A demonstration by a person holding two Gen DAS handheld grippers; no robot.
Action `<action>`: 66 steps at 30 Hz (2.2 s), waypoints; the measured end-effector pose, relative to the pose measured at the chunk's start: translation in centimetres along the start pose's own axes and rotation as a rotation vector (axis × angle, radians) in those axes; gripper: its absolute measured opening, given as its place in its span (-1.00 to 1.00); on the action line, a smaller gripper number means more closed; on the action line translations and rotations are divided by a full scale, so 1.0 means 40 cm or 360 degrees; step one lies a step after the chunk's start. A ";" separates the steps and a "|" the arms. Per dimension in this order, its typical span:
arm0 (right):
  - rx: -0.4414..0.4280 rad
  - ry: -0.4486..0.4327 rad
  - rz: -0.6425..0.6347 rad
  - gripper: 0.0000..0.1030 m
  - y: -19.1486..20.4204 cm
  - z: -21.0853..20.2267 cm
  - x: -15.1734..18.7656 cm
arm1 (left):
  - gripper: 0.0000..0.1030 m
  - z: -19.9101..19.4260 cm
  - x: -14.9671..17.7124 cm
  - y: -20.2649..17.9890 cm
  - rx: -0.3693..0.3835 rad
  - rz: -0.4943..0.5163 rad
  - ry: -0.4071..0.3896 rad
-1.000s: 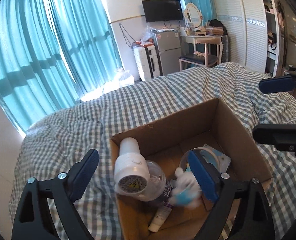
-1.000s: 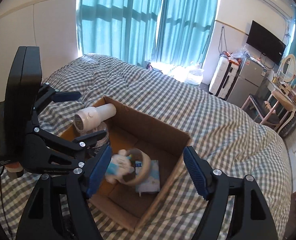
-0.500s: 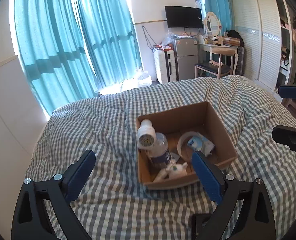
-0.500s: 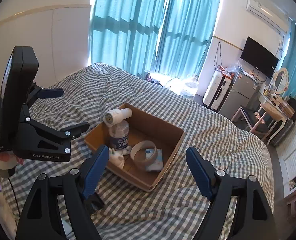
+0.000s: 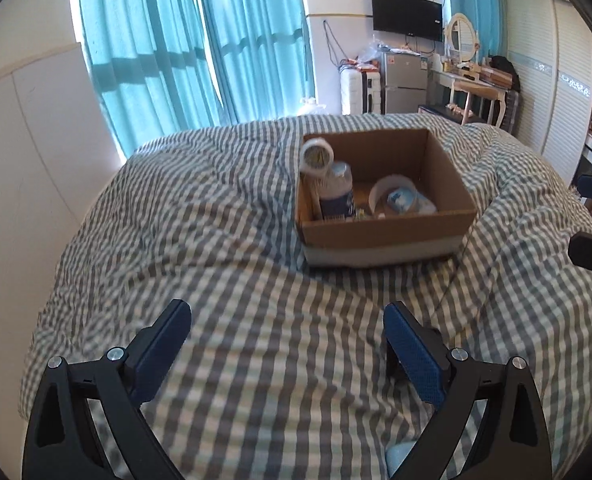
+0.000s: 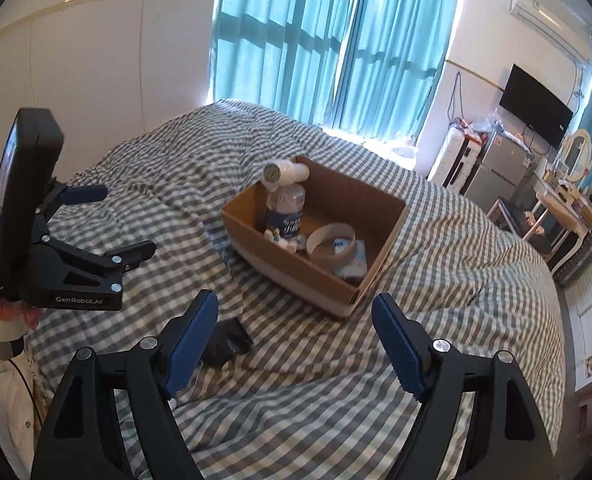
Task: Organize objects
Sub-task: 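Move both tools back toward the remaining items on the bed, then grasp the white earbud case with the left tool while the right tool grasps the black item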
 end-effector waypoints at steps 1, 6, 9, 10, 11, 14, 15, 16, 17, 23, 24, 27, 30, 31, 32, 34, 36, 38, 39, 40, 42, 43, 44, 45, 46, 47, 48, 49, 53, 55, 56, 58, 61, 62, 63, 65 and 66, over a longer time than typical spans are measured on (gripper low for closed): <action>0.0005 0.0014 0.0006 0.54 0.000 0.006 0.015 | 0.93 0.001 0.019 -0.005 -0.0005 -0.0003 0.0006; 0.0032 0.0096 0.0042 0.54 -0.012 0.032 0.077 | 0.93 0.008 0.113 -0.052 0.0018 0.0061 0.0076; 0.0053 0.0137 0.0046 0.54 -0.016 0.042 0.108 | 0.93 0.006 0.163 -0.090 0.0100 0.0065 0.0105; 0.0057 0.0147 0.0049 0.54 -0.017 0.045 0.115 | 0.93 0.008 0.177 -0.101 0.0128 0.0070 0.0121; 0.0058 0.0157 0.0052 0.54 -0.017 0.049 0.123 | 0.93 0.011 0.192 -0.113 0.0142 0.0076 0.0137; 0.0044 0.0195 0.0073 0.54 -0.011 0.067 0.151 | 0.93 0.020 0.227 -0.146 0.0181 0.0112 0.0183; 0.0037 0.0212 0.0080 0.54 -0.008 0.075 0.161 | 0.93 0.023 0.238 -0.158 0.0194 0.0131 0.0198; 0.0032 0.0227 0.0079 0.54 -0.004 0.082 0.169 | 0.93 0.025 0.250 -0.169 0.0204 0.0152 0.0207; 0.0028 0.0244 0.0074 0.54 0.001 0.090 0.178 | 0.93 0.026 0.254 -0.175 0.0210 0.0162 0.0210; 0.0018 0.0326 0.0069 0.54 0.018 0.130 0.219 | 0.61 0.032 0.297 -0.227 0.0284 0.0267 0.0274; 0.0009 0.0334 0.0077 0.54 0.019 0.135 0.221 | 0.49 0.039 0.308 -0.239 0.0310 0.0282 0.0302; 0.0001 0.0347 0.0083 0.54 0.021 0.144 0.225 | 0.34 0.053 0.334 -0.266 0.0370 0.0315 0.0363; -0.0003 0.0363 0.0077 0.54 0.027 0.155 0.228 | 0.34 0.066 0.349 -0.278 0.0407 0.0324 0.0402; -0.0007 0.0369 0.0077 0.54 0.028 0.159 0.230 | 0.34 0.072 0.354 -0.280 0.0417 0.0316 0.0416; -0.0009 0.0373 0.0079 0.54 0.029 0.162 0.231 | 0.34 0.079 0.359 -0.280 0.0427 0.0305 0.0432; -0.0015 0.0380 0.0083 0.54 0.031 0.169 0.231 | 0.34 0.087 0.361 -0.285 0.0435 0.0317 0.0449; -0.0019 0.0384 0.0087 0.54 0.033 0.175 0.231 | 0.29 0.094 0.367 -0.292 0.0449 0.0337 0.0456; -0.0022 0.0387 0.0091 0.54 0.035 0.180 0.230 | 0.06 0.102 0.372 -0.297 0.0460 0.0349 0.0456; -0.0024 0.0389 0.0092 0.54 0.037 0.183 0.229 | -0.10 0.104 0.373 -0.295 0.0453 0.0351 0.0455; -0.0025 0.0392 0.0089 0.54 0.038 0.185 0.228 | -0.14 0.105 0.371 -0.290 0.0451 0.0343 0.0451; -0.0025 0.0390 0.0081 0.54 0.041 0.186 0.226 | -0.50 0.096 0.355 -0.274 0.0456 0.0302 0.0425; -0.0028 0.0389 0.0078 0.54 0.043 0.186 0.225 | -0.56 0.088 0.344 -0.263 0.0487 0.0264 0.0423; -0.0031 0.0389 0.0078 0.54 0.043 0.187 0.225 | -0.68 0.081 0.333 -0.252 0.0514 0.0228 0.0421; -0.0034 0.0390 0.0078 0.54 0.043 0.189 0.224 | -0.96 0.074 0.323 -0.239 0.0525 0.0210 0.0416; -0.0036 0.0392 0.0078 0.54 0.044 0.191 0.224 | -0.97 0.068 0.312 -0.224 0.0515 0.0212 0.0407; -0.0036 0.0393 0.0078 0.54 0.044 0.193 0.223 | -0.97 0.064 0.305 -0.210 0.0505 0.0206 0.0397; -0.0037 0.0396 0.0079 0.54 0.044 0.196 0.222 | -0.96 0.063 0.302 -0.203 0.0518 0.0198 0.0405; -0.0039 0.0397 0.0081 0.54 0.044 0.198 0.221 | -0.96 0.065 0.306 -0.198 0.0549 0.0187 0.0432; -0.0042 0.0399 0.0088 0.54 0.046 0.203 0.218 | -0.94 0.066 0.336 -0.194 0.0586 0.0124 0.0477; -0.0043 0.0400 0.0089 0.54 0.046 0.204 0.218 | -0.90 0.050 0.336 -0.205 0.0590 0.0154 0.0448; -0.0043 0.0402 0.0092 0.54 0.045 0.204 0.218 | -0.72 0.044 0.335 -0.218 0.0627 0.0169 0.0453; -0.0042 0.0405 0.0095 0.54 0.044 0.203 0.219 | -0.49 0.035 0.339 -0.248 0.0698 0.0192 0.0470; -0.0044 0.0399 0.0096 0.54 0.044 0.199 0.218 | -0.38 0.045 0.355 -0.278 0.0616 0.0341 0.0452; -0.0045 0.0397 0.0098 0.54 0.044 0.198 0.219 | -0.35 0.055 0.362 -0.280 0.0573 0.0373 0.0458; -0.0046 0.0395 0.0100 0.54 0.044 0.197 0.219 | -0.17 0.067 0.371 -0.277 0.0549 0.0374 0.0479; -0.0049 0.0392 0.0103 0.54 0.043 0.195 0.220 | -0.03 0.089 0.390 -0.279 0.0585 0.0366 0.0510; -0.0052 0.0392 0.0107 0.54 0.042 0.195 0.221 | -0.01 0.099 0.396 -0.280 0.0594 0.0364 0.0512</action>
Point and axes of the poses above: each gripper's, at about its wrist camera, not at the fingertips, and z roughly the way its jaws point, y to its left, x to its underside, the point moved 8 cm from there along z, roughly the way its jaws point, and after that the axes turned 8 degrees about x, right-handed, at the moved point
